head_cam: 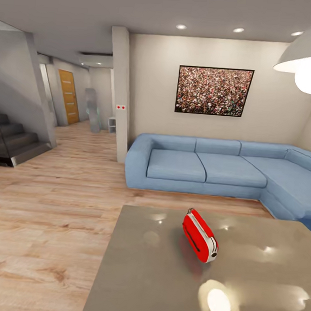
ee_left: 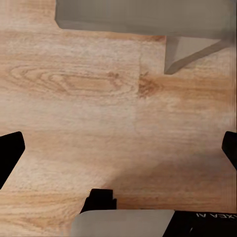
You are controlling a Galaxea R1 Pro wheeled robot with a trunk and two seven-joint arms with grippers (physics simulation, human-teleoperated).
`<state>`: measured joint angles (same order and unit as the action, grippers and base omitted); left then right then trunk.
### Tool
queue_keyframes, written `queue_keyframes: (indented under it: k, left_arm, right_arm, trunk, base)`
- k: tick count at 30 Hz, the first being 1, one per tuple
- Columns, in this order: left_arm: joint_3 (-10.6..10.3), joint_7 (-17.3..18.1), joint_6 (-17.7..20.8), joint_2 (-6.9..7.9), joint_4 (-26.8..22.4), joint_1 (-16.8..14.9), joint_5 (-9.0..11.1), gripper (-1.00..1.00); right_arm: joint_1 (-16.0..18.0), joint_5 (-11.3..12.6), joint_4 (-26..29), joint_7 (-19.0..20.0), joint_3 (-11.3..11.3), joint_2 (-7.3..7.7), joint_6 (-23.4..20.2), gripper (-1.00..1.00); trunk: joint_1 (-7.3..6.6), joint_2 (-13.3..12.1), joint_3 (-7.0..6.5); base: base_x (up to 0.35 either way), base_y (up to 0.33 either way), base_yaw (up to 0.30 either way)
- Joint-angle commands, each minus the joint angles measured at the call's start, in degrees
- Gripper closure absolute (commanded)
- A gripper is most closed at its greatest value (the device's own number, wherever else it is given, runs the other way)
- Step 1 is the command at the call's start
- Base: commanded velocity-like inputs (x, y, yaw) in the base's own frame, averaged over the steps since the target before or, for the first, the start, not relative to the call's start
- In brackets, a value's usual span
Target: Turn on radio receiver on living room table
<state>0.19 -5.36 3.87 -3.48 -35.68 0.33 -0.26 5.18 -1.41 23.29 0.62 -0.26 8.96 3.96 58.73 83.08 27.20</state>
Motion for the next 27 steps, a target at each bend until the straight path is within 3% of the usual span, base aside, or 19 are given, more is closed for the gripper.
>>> queue_keyframes:
  k: [1,15,27]
  left_arm:
    - [0.00,0.00,0.00,-0.01,0.00,0.00,0.00,-1.00]
    - [0.00,0.00,0.00,-0.04,0.00,0.00,0.02,-1.00]
    - [-0.01,0.08,-0.13,-0.04,0.00,0.02,0.09,-1.00]
  right_arm:
    - [0.00,0.00,0.00,0.00,0.00,0.00,0.00,-1.00]
    - [0.01,0.00,0.00,0.00,0.00,0.00,0.00,-1.00]
    - [0.00,-0.11,-0.06,0.00,0.04,0.00,0.08,-1.00]
  trunk:
    - [0.00,0.00,0.00]
    - [0.00,0.00,0.00]
    - [0.00,0.00,0.00]
  base:
    - [0.240,-0.257,0.000]
    - [0.154,-0.289,0.000]
    - [0.007,-0.034,0.000]
